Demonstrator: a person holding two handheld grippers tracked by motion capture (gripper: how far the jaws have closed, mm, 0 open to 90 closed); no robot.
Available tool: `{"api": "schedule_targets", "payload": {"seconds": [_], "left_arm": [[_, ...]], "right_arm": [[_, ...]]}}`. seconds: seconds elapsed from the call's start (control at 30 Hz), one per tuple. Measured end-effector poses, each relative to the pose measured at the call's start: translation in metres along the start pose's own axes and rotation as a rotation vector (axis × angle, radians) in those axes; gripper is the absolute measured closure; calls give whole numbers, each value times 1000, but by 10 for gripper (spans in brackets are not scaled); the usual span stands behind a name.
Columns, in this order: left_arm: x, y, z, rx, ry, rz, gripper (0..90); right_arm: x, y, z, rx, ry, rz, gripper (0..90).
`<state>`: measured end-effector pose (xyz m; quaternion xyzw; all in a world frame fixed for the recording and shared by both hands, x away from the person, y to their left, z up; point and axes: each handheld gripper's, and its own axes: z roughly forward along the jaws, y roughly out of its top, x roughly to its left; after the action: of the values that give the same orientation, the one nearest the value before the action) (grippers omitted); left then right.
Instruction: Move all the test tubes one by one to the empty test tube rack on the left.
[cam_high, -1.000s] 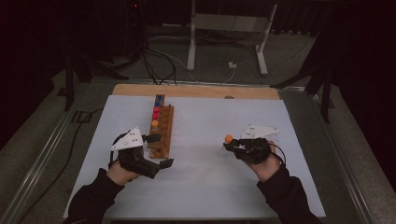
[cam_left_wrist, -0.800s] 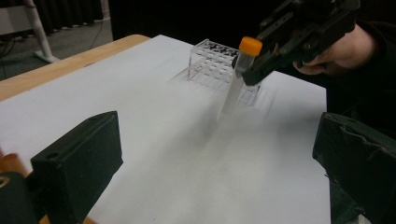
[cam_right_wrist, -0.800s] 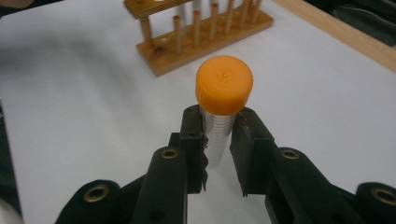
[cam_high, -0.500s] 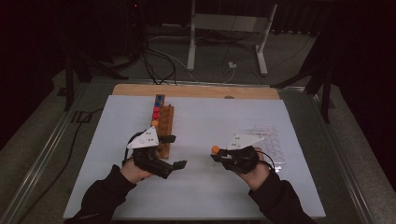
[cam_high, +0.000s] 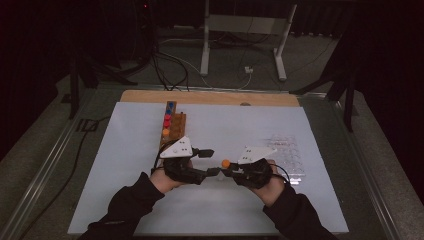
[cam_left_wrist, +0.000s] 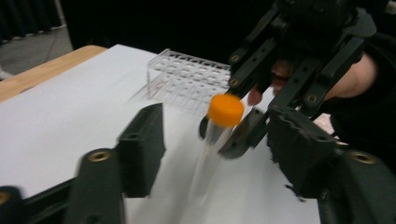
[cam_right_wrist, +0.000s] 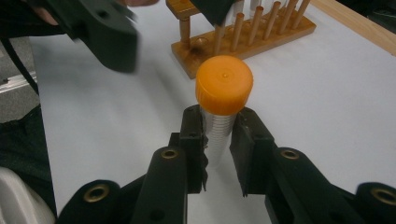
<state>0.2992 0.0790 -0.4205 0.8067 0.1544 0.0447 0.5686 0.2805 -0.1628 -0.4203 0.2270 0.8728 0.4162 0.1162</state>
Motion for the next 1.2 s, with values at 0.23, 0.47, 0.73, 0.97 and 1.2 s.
{"api": "schedule_targets", "payload": {"seconds": [0.23, 0.47, 0.73, 0.97, 1.2], "left_arm": [[-2, 6, 15, 11, -14, 22, 576], [-4, 8, 25, 33, -6, 42, 661], [-3, 12, 22, 36, 0, 64, 712], [7, 20, 0, 14, 47, 61, 714], [19, 26, -34, 11, 135, 68, 714]], "right_arm": [[0, 1, 1, 0, 1, -2, 752], [1, 1, 0, -4, -1, -5, 751], [-2, 0, -2, -31, 4, 17, 735], [-6, -3, -10, -76, -39, 40, 513], [-8, -5, -17, -126, -87, 77, 147]]}}
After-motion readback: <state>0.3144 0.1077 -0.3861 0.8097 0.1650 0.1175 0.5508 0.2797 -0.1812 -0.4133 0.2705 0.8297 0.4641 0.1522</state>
